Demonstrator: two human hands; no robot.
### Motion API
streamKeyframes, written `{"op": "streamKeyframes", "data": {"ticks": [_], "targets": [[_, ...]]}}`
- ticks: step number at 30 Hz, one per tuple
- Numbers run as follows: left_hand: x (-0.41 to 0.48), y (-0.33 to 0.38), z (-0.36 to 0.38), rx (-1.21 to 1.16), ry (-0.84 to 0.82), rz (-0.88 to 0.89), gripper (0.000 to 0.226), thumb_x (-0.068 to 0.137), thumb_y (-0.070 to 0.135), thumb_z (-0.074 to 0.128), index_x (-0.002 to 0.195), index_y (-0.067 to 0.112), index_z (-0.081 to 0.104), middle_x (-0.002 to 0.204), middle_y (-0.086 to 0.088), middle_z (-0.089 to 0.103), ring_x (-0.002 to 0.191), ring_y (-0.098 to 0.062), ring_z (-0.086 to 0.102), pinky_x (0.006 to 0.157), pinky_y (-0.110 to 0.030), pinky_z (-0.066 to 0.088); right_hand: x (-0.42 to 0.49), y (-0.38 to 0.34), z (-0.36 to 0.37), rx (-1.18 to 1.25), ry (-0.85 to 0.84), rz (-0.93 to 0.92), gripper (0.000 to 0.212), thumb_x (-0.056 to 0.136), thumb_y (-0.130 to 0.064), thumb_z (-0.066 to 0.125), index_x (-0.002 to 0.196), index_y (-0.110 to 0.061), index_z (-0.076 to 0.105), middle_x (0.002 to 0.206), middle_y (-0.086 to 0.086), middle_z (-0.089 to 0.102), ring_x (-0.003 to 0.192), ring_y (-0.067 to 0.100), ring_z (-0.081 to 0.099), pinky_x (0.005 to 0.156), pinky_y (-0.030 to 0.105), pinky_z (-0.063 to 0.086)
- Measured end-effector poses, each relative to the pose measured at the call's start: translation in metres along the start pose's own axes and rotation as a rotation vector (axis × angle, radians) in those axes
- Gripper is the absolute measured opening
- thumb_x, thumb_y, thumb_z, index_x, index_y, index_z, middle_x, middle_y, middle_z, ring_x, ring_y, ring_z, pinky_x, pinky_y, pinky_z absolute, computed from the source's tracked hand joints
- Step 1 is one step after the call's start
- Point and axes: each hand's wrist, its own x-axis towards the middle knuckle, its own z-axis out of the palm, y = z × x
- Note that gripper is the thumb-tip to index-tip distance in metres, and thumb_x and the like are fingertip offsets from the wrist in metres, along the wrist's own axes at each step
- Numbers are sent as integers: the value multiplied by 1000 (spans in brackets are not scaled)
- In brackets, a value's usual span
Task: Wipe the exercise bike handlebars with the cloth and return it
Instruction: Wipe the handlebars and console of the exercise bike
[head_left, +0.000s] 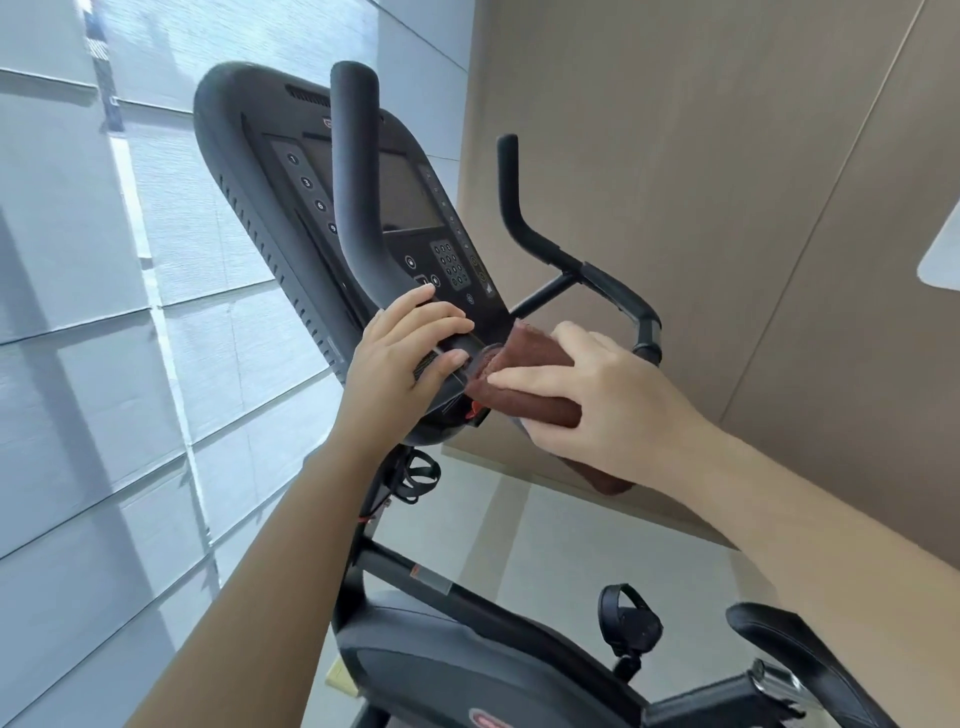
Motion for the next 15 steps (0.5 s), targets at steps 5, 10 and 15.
{"op": "streamKeyframes", "data": {"ticks": [5, 10, 15], "targets": [[-3, 5, 0, -41, 21, -60, 20, 87, 12, 57, 104, 6, 66, 113, -4, 63, 127, -18, 36, 107, -36, 30, -38, 31, -8, 175, -47, 0, 43, 77, -20, 66, 113, -44, 60, 87, -3, 46, 81, 13, 48, 72, 21, 41], [-3, 19, 5, -22, 63, -119, 22, 87, 17, 53, 101, 5, 66, 110, 3, 60, 126, -16, 36, 106, -20, 25, -38, 62, -16, 424, -99, 41, 49, 79, -19, 68, 109, -56, 56, 95, -11, 54, 92, 3, 55, 80, 5, 39], [-2, 23, 8, 3, 83, -172, 20, 88, 16, 51, 99, 7, 65, 109, 6, 58, 126, -16, 38, 105, -13, 23, 22, 59, 1, 502, -127, 34, 42, 80, -41, 64, 106, -68, 47, 116, -5, 54, 109, 5, 49, 90, 19, 34]]}}
